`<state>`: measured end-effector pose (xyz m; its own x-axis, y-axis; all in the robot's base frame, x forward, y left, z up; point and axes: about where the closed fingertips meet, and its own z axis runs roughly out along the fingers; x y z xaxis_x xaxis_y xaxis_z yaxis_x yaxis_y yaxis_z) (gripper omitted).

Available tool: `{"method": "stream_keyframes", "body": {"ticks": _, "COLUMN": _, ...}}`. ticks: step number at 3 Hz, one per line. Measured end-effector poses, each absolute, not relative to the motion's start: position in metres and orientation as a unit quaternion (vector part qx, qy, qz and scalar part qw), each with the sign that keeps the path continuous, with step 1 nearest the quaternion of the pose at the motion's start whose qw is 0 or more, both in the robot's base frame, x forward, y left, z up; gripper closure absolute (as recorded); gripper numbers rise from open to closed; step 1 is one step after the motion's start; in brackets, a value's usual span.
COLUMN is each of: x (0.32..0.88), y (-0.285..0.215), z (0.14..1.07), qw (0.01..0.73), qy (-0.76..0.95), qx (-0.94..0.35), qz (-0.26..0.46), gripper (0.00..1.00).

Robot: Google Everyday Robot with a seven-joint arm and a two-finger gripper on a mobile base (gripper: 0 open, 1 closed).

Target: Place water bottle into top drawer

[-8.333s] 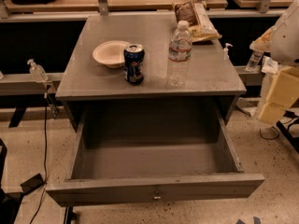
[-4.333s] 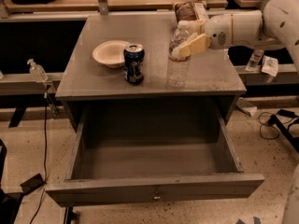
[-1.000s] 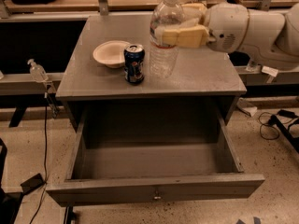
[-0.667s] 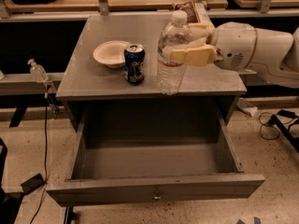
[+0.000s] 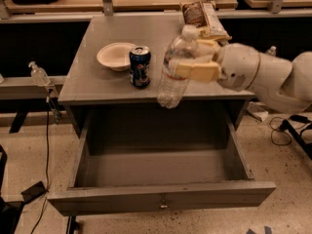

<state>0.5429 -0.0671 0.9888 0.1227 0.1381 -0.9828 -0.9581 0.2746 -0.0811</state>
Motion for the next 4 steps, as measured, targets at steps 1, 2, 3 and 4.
{"method": "stream_keyframes", "body": {"ticks": 1, "x": 0.525, "y": -0.044, "z": 0.942, "qw": 0.611, "qy": 0.486, "qx": -0.400, "qz": 0.481, "gripper": 1.00}}
{"method": "stream_keyframes", "body": {"ticks": 2, "x": 0.504, "y": -0.024, "z": 0.899, "qw": 0.562, "qy": 0.495, "qx": -0.429, "qz": 0.505, "gripper": 1.00}}
{"method": "stream_keyframes", "body": {"ticks": 3, "x": 0.504, "y": -0.024, "z": 0.899, "qw": 0.562, "qy": 0.495, "qx": -0.429, "qz": 0.505, "gripper": 1.00}}
{"method": "stream_keyframes", "body": {"ticks": 4, "x": 0.502, "y": -0.012, "z": 0.893, "qw": 0.557, "qy": 0.486, "qx": -0.448, "qz": 0.503, "gripper": 1.00}}
